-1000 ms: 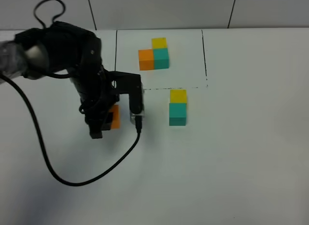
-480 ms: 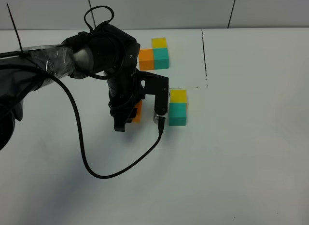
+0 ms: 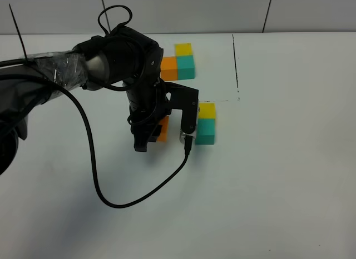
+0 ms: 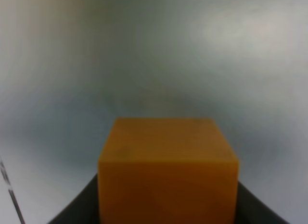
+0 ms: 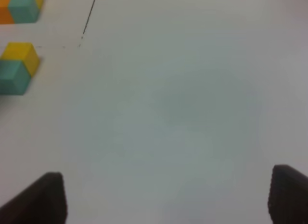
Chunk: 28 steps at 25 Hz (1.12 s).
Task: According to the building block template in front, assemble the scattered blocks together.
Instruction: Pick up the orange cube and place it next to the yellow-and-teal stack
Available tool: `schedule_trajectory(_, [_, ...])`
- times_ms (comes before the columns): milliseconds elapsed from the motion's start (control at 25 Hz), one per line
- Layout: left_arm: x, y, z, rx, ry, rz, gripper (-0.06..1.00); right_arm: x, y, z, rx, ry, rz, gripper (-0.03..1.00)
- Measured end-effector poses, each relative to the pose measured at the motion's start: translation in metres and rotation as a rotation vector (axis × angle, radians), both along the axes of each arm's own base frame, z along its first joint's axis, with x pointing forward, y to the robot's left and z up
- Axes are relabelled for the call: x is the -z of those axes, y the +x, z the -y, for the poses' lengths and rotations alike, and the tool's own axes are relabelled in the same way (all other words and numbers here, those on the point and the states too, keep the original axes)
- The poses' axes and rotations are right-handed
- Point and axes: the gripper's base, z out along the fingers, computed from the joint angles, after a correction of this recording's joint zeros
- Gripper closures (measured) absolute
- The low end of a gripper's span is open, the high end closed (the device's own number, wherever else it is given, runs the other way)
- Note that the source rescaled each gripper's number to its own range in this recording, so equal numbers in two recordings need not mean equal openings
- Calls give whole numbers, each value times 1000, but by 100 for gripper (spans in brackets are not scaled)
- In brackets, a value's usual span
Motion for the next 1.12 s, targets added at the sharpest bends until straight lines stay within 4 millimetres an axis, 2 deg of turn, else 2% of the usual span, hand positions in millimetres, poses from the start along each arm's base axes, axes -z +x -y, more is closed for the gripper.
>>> schedule_trajectory(200, [3, -1, 4, 24, -5, 3, 94, 0, 0, 0, 0, 0, 0, 26])
schedule_trajectory(680, [30, 4, 11, -14, -42, -3, 94, 0, 0, 0, 0, 1, 0, 26])
schedule_trajectory(1120, [33, 4, 22, -18, -103, 14, 94, 0, 0, 0, 0, 1, 0, 26])
